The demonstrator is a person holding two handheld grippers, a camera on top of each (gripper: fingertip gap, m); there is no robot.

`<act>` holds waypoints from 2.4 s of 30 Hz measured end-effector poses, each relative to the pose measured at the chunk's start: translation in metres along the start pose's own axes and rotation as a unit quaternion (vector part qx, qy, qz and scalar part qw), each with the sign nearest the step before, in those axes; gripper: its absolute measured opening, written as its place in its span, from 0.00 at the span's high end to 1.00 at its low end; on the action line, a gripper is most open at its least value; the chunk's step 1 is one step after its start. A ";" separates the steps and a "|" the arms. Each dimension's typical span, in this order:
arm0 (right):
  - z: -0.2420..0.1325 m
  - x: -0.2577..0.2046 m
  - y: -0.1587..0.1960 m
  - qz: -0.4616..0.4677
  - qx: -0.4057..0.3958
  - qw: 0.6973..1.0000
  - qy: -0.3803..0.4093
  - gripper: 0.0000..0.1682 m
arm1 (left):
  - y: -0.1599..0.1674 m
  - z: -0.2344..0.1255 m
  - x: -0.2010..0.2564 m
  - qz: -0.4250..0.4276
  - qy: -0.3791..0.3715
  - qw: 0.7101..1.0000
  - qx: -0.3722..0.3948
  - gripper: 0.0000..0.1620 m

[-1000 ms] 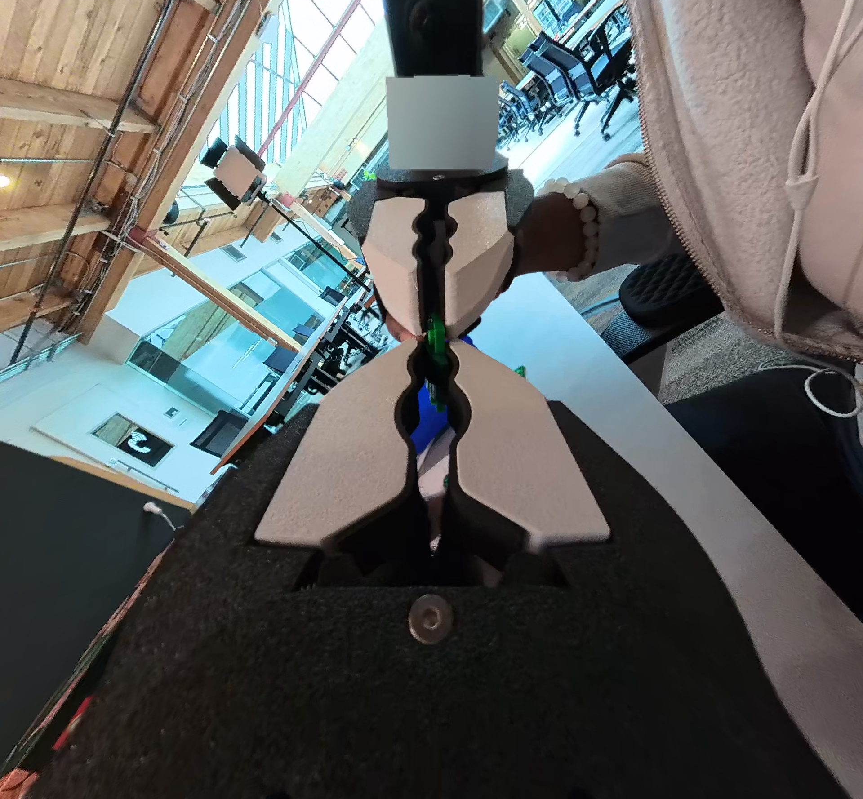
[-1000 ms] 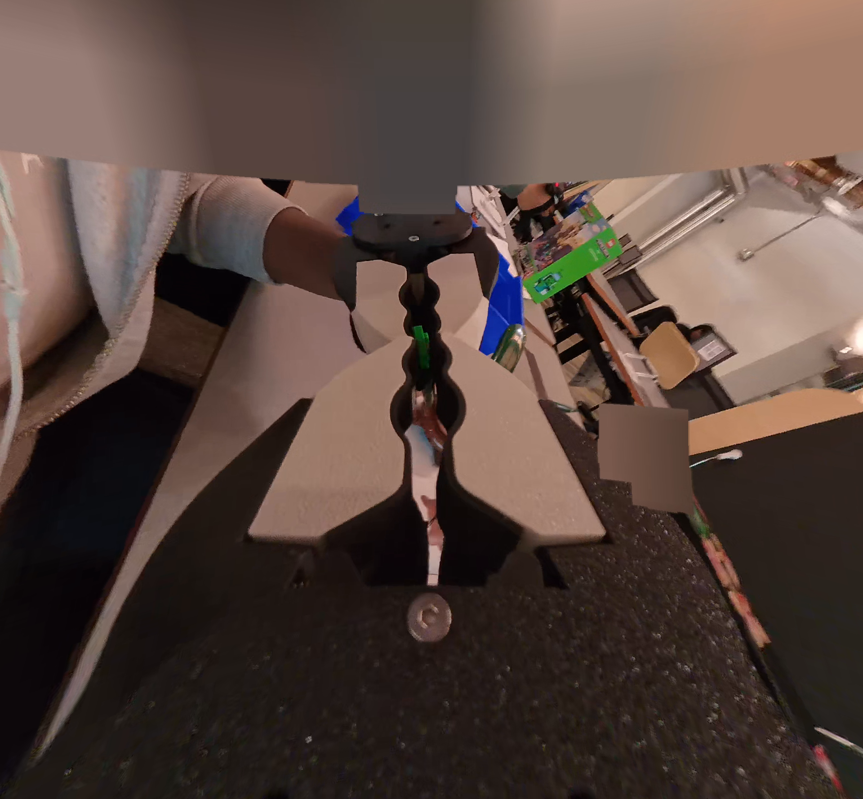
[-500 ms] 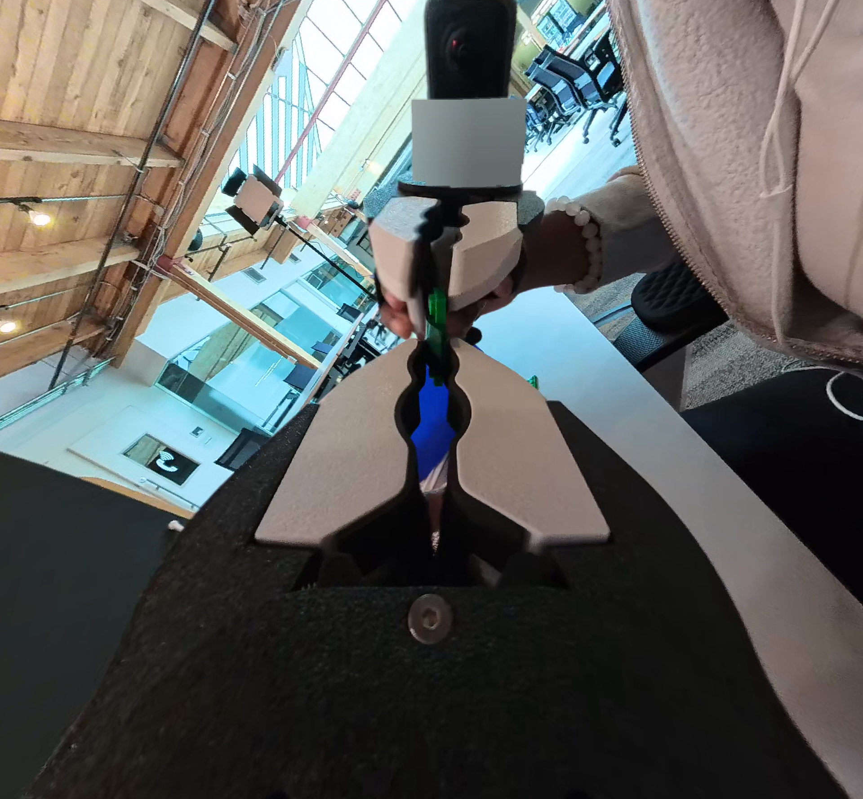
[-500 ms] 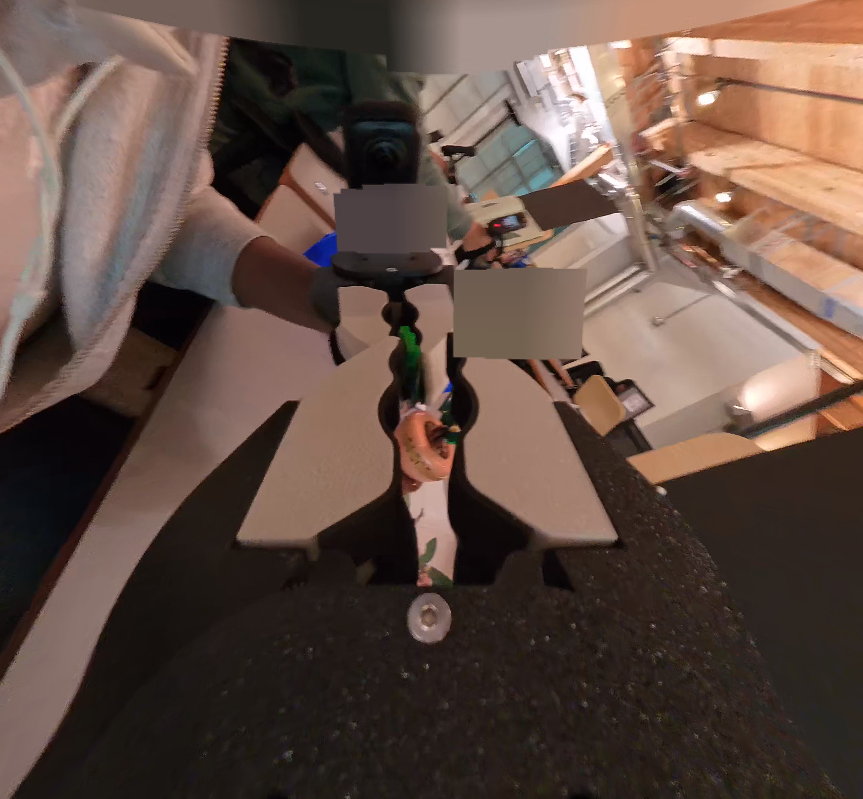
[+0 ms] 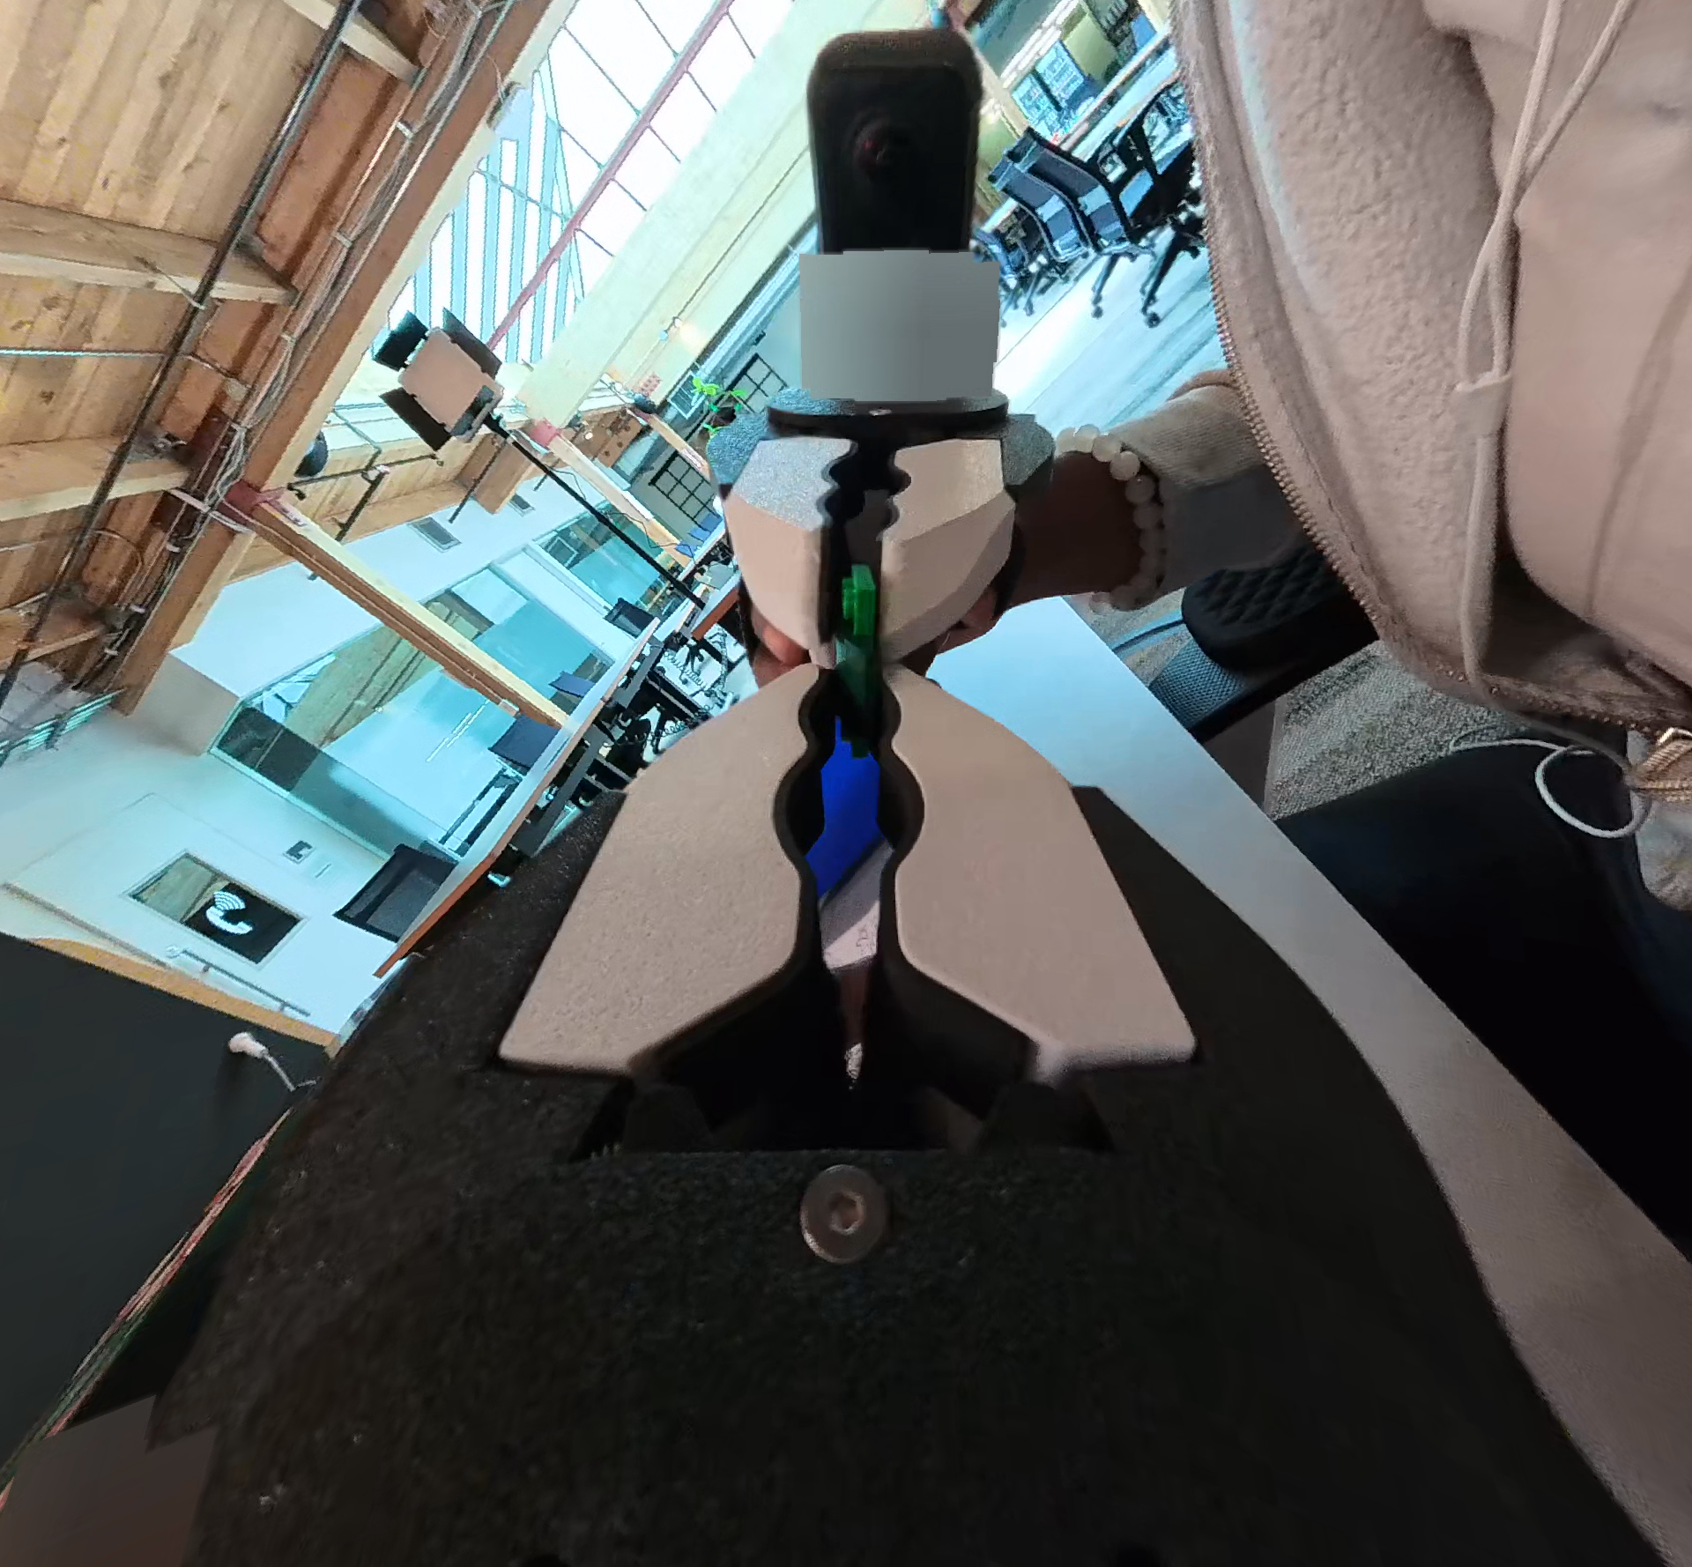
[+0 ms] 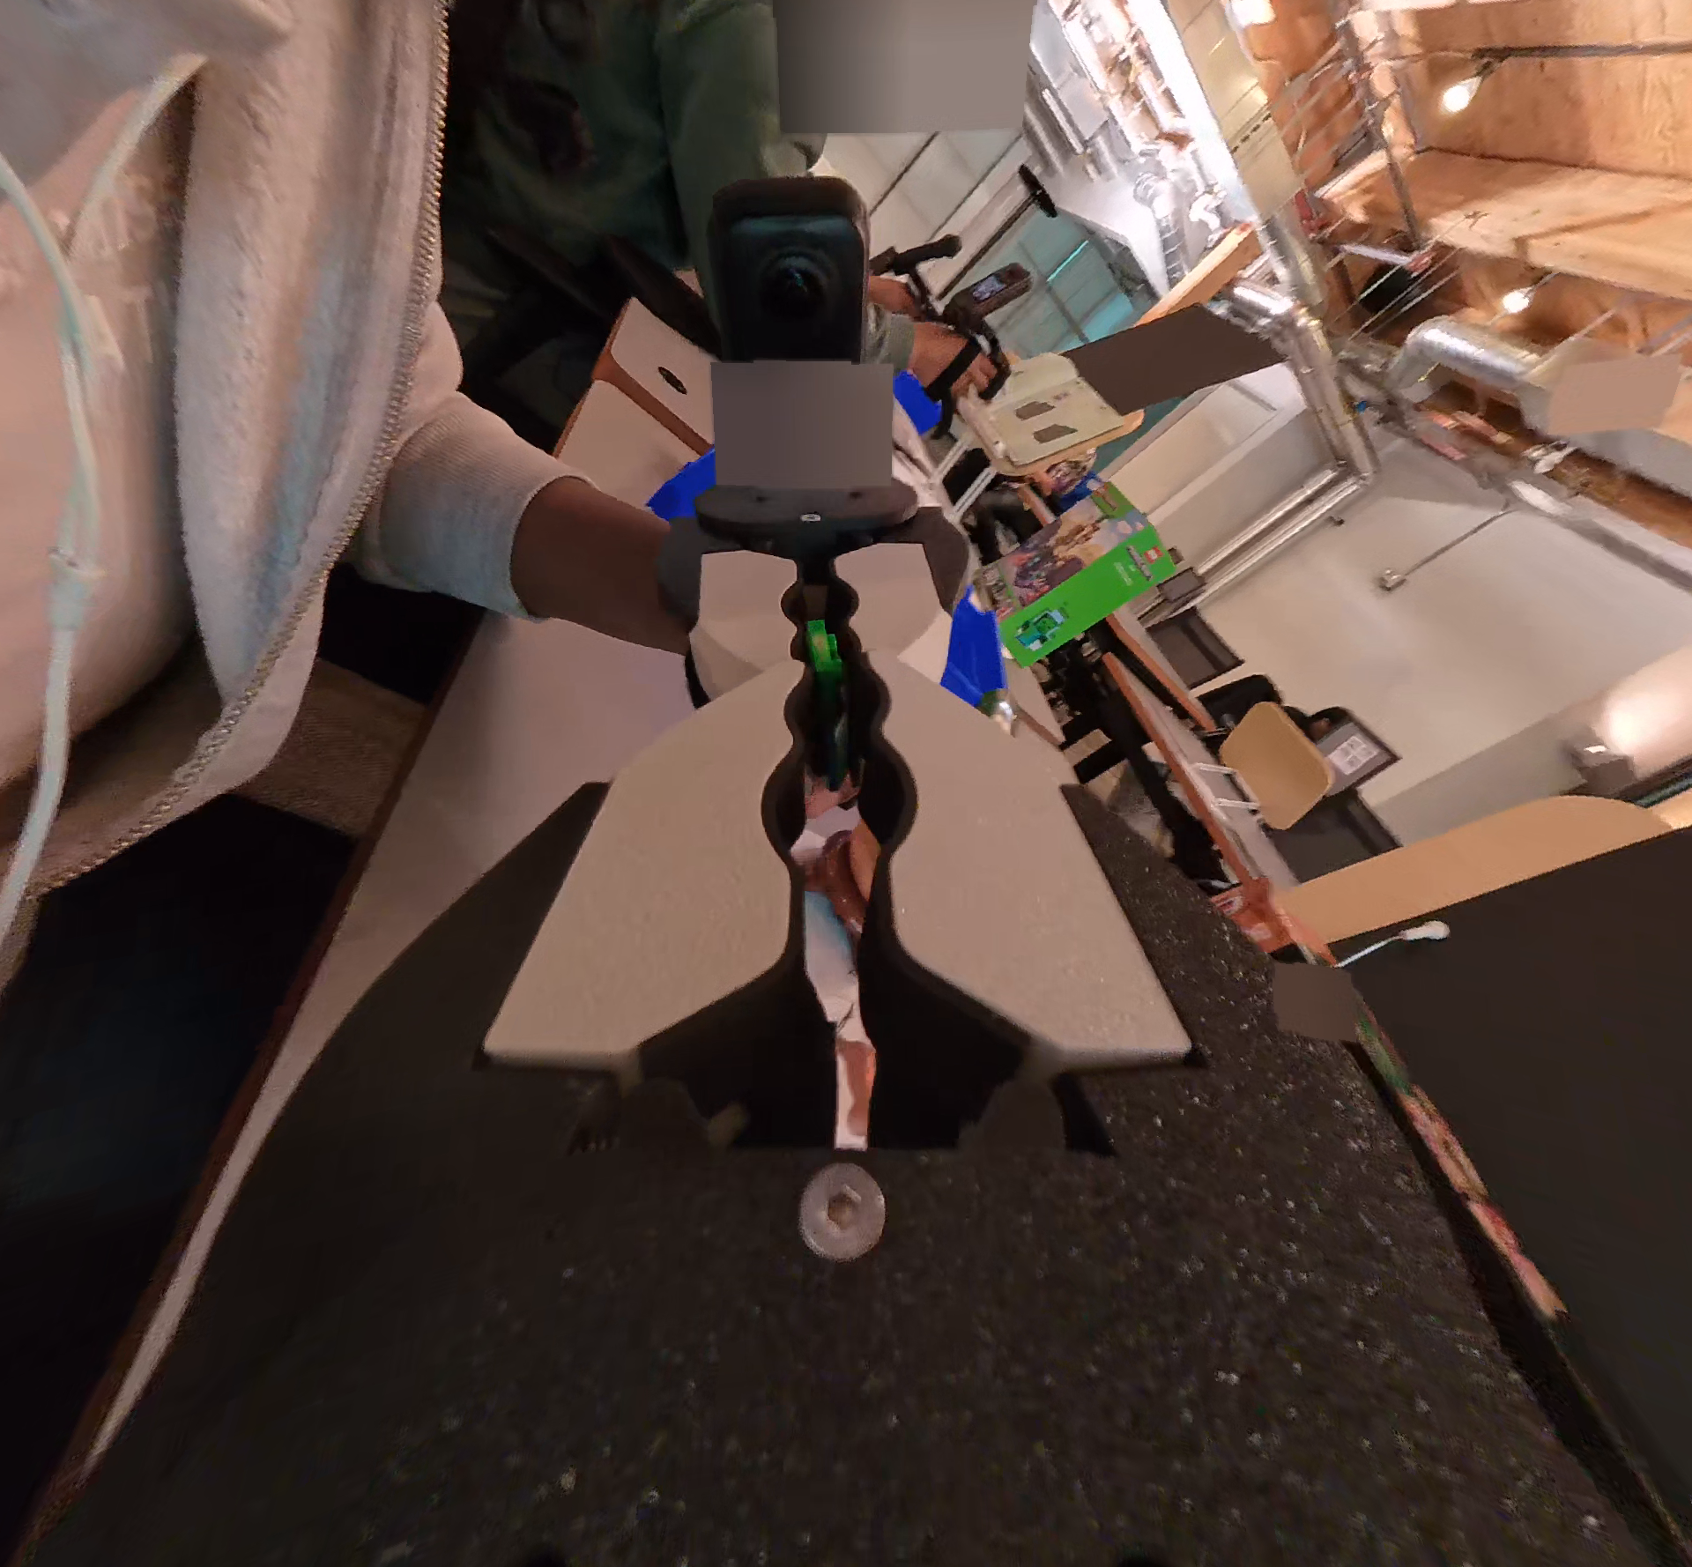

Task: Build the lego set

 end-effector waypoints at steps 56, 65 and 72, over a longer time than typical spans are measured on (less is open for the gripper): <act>-0.008 -0.037 0.038 -0.238 -0.246 0.928 0.150 0.97 | 0.042 0.001 -0.010 -0.084 -0.033 0.994 -0.054 0.88; -0.002 -0.052 0.064 -0.241 -0.257 0.908 0.227 0.97 | 0.048 -0.005 -0.019 -0.019 -0.134 0.986 -0.101 0.91; 0.004 -0.060 0.094 -0.199 -0.240 0.920 0.239 0.97 | 0.063 -0.011 -0.027 -0.049 -0.219 0.964 -0.143 0.93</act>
Point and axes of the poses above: each gripper's, where its closed fingertips meet, z out along the fingers, y out of its underside, x = y × z across the jaws, the point moved 8 cm from there along -z, back along the fingers, and after that the axes turned 3 degrees about -z, right-handed, at the moved point
